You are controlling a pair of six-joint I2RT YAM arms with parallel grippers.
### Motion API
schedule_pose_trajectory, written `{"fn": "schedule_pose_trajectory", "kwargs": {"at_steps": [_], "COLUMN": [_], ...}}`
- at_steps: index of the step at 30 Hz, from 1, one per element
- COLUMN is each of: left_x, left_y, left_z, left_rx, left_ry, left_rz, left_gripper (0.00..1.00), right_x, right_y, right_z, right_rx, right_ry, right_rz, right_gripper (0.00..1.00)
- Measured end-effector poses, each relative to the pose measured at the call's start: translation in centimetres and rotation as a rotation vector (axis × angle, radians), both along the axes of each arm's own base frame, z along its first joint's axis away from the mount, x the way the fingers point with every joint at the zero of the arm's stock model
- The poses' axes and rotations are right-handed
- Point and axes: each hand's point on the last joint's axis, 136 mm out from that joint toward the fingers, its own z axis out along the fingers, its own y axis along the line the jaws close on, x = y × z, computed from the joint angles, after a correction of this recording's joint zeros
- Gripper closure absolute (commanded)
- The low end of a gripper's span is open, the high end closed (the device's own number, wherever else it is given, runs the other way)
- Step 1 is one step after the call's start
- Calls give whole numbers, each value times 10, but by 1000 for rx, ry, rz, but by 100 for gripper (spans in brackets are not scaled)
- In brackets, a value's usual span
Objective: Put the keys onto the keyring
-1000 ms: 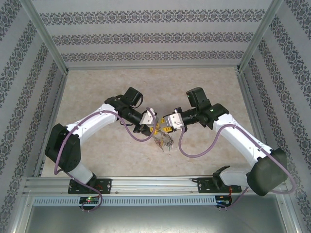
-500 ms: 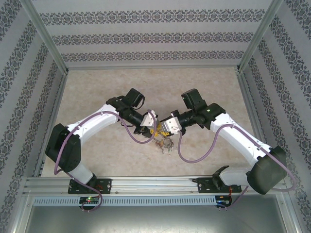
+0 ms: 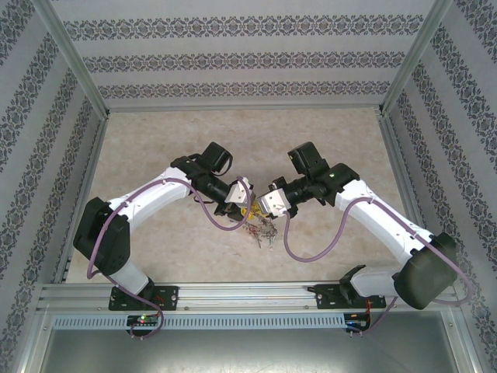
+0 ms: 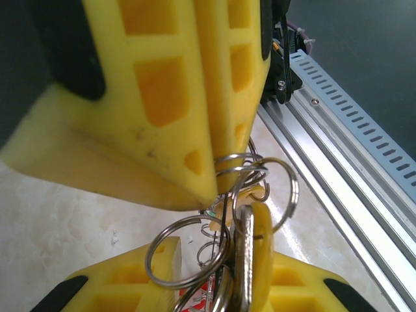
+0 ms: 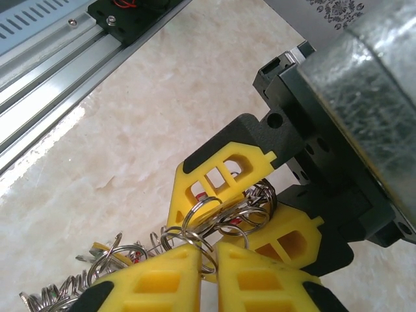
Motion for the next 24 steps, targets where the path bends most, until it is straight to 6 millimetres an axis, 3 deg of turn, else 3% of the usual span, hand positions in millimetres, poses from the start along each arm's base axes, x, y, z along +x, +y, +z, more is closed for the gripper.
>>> {"fn": "schedule_pose_trajectory", "kwargs": {"at_steps": [3,14,24], "left_x": [1,3,16], "left_y": [1,2,-1], "left_z": [-2,-5,1], "left_rx": [10,29,5], "left_ry": [-4,-17,-108], "left_rz": [4,15,59], "left_gripper": [100,100,100], "right_x": [1,6,26], "right_y": [-2,-18,-27], "right_z": [-2,-4,-6], "right_rx": [-9,81,276], "right_ry": [-5,86,344], "right_rz": [-8,-166,-376], "right_gripper": [100,100,100]}}
